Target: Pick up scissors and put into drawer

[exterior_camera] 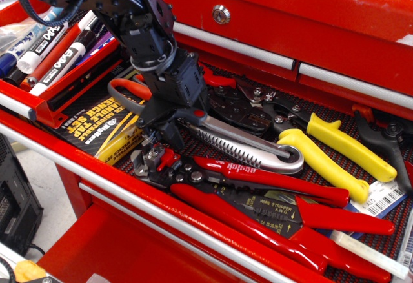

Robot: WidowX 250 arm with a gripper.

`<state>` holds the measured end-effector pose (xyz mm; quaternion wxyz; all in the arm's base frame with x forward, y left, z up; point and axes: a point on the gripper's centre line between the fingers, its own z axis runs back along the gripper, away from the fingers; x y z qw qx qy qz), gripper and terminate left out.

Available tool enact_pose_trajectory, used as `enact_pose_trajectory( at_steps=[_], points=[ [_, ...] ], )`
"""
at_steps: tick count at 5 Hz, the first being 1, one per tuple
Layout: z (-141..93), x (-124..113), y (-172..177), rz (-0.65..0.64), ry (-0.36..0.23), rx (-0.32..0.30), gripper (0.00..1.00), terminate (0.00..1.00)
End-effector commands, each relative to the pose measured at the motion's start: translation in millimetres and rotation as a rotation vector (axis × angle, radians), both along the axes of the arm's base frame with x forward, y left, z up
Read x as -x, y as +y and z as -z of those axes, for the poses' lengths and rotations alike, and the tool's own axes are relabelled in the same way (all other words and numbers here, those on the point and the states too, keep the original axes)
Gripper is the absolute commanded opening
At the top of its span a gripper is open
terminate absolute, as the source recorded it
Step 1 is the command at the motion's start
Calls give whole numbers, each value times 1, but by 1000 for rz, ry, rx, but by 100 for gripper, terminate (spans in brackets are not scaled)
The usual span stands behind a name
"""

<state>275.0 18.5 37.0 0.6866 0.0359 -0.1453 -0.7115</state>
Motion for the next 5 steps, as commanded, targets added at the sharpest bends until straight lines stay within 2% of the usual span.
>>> enact_pose_trajectory(
  at_steps=[1, 4, 5],
  points=[
    [10, 5, -7, -136, -30, -6, 0, 0],
    [-23, 12, -24, -178, 17, -51, 0, 0],
    [-21, 11, -24, -176, 15, -40, 0, 0]
  ],
)
